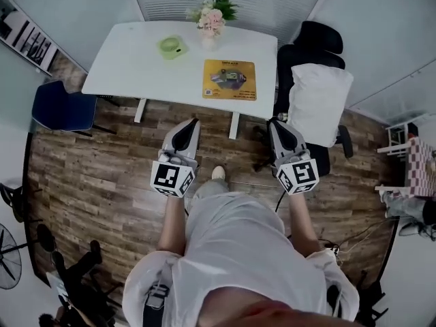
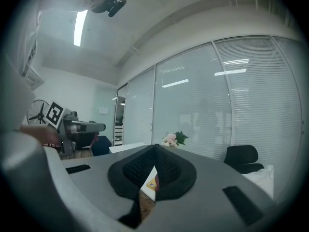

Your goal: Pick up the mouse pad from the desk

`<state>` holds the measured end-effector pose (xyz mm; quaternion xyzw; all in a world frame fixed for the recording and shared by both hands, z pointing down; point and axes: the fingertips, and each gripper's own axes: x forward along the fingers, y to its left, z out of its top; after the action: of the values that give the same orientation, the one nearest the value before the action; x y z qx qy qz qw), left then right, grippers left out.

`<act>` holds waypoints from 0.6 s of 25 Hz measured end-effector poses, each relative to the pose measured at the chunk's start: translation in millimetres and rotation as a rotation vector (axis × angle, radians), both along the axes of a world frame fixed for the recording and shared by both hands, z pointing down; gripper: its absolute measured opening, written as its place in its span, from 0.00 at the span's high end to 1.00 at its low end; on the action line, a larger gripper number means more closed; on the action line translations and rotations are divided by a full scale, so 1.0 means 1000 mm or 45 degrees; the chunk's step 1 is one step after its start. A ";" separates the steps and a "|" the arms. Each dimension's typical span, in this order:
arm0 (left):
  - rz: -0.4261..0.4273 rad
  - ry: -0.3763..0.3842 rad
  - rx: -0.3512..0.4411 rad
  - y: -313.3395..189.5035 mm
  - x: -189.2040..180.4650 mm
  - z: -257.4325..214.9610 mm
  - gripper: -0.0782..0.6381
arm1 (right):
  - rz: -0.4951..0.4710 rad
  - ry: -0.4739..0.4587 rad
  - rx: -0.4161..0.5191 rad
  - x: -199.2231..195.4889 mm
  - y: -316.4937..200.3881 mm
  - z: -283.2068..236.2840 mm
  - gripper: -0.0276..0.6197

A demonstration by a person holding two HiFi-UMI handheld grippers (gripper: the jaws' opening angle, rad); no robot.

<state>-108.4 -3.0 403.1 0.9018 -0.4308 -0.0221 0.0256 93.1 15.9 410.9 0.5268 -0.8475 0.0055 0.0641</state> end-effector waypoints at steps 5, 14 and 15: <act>0.081 -0.004 0.043 -0.041 0.025 -0.009 0.90 | 0.019 -0.022 -0.023 0.012 -0.039 0.008 0.95; 0.062 -0.034 -0.008 -0.090 0.045 0.008 0.90 | 0.027 -0.043 -0.051 0.035 -0.088 0.018 0.95; 0.052 -0.039 -0.014 -0.097 0.047 0.011 0.90 | 0.019 -0.049 -0.050 0.037 -0.096 0.018 0.95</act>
<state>-61.5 -100.1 414.2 0.9105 -0.4128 -0.0056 0.0243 130.2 -80.2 429.3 0.5316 -0.8444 0.0326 0.0580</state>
